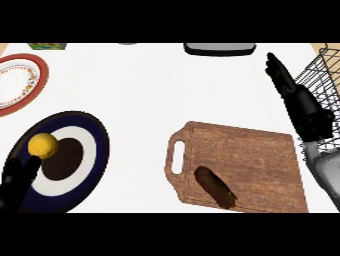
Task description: Pick the sweet potato from the cutting board and place it in the basket
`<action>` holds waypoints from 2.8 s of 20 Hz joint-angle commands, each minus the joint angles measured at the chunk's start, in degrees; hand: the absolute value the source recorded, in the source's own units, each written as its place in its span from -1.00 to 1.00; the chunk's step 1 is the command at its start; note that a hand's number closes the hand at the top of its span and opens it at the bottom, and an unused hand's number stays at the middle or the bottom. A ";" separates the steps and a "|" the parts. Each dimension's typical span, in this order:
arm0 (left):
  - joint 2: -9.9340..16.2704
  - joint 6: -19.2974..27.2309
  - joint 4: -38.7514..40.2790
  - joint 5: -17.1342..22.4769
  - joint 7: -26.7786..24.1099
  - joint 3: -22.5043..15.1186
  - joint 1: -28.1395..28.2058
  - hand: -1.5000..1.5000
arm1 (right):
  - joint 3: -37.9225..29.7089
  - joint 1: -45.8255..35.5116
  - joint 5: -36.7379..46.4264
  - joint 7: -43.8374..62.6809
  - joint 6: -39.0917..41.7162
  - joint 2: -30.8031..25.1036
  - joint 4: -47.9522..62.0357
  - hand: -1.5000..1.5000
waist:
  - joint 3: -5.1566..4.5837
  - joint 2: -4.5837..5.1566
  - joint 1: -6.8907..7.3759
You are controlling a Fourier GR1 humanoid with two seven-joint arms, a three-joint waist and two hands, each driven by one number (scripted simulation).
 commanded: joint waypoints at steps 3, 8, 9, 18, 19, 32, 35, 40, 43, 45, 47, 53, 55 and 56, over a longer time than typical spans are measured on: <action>1.88 -2.04 -11.03 0.48 -4.53 1.98 -1.84 0.00 | 8.81 -4.28 3.38 -0.40 10.27 -2.01 -3.61 1.00 | 1.25 -0.57 1.10; 0.82 -3.96 -16.42 -0.84 -9.21 0.50 -4.80 0.00 | 25.13 -7.67 8.06 -8.24 23.21 0.98 -10.01 1.00 | 0.97 -0.94 2.75; -0.51 -3.88 -17.23 -0.39 -10.35 0.54 -6.06 0.00 | 28.53 -5.35 8.24 -10.00 24.39 2.61 -10.13 1.00 | 1.26 -0.34 2.28; -3.93 -1.44 -16.49 0.45 -9.22 2.56 -10.99 0.00 | 45.20 2.64 47.92 -3.39 0.16 3.92 -16.52 -1.00 | 1.49 -1.37 -2.39; -4.36 -0.84 -16.85 -0.83 -9.25 1.38 -10.39 0.00 | 44.39 1.22 50.90 0.66 0.69 2.63 -18.72 -1.00 | 1.44 -1.49 -2.36; -4.88 -2.01 -14.91 -1.28 -9.45 2.11 -12.59 0.00 | 45.60 -7.05 63.49 33.40 43.07 -3.60 -40.20 -1.00 | 1.15 -1.02 -1.87; -5.41 -1.41 -16.69 -1.14 -8.04 2.12 -12.55 0.00 | 46.20 -4.59 59.64 41.04 54.60 -0.55 -46.83 -1.00 | 1.25 -0.98 -1.27; -7.59 -2.90 -13.32 -2.10 -8.87 1.68 -14.38 0.00 | 43.38 -0.64 53.89 52.87 69.58 7.96 -54.66 -1.00 | 1.32 -0.43 -0.60; -9.84 -1.25 -14.25 -5.82 -9.78 0.13 -13.30 0.00 | 37.81 -0.13 52.40 53.10 74.74 12.03 -54.54 -1.00 | 1.42 -0.25 0.46; -10.65 -1.15 -16.96 -5.89 -8.21 0.08 -13.20 0.00 | 36.91 1.01 53.97 51.74 76.33 12.16 -56.94 -1.00 | 1.47 -0.26 0.59; -9.51 -3.54 -13.39 -4.65 -6.56 2.73 -16.45 0.00 | 37.86 3.21 54.51 53.26 79.17 15.08 -58.15 -1.00 | 1.46 -0.23 0.24; -11.62 -5.05 -14.26 -7.59 -7.98 3.54 -14.62 0.00 | 33.46 2.53 58.79 39.60 65.11 8.27 -50.07 -1.00 | 1.56 0.00 0.96; -8.62 -9.80 -13.38 -4.22 -8.46 7.34 -14.61 0.00 | 32.14 3.87 58.47 38.06 64.32 7.49 -50.38 -1.00 | 1.56 0.00 1.00; -10.15 -7.21 -14.94 -5.49 -5.91 6.17 -16.11 0.00 | 35.32 4.15 62.03 34.76 57.20 4.83 -47.01 -1.00 | 1.62 0.04 1.08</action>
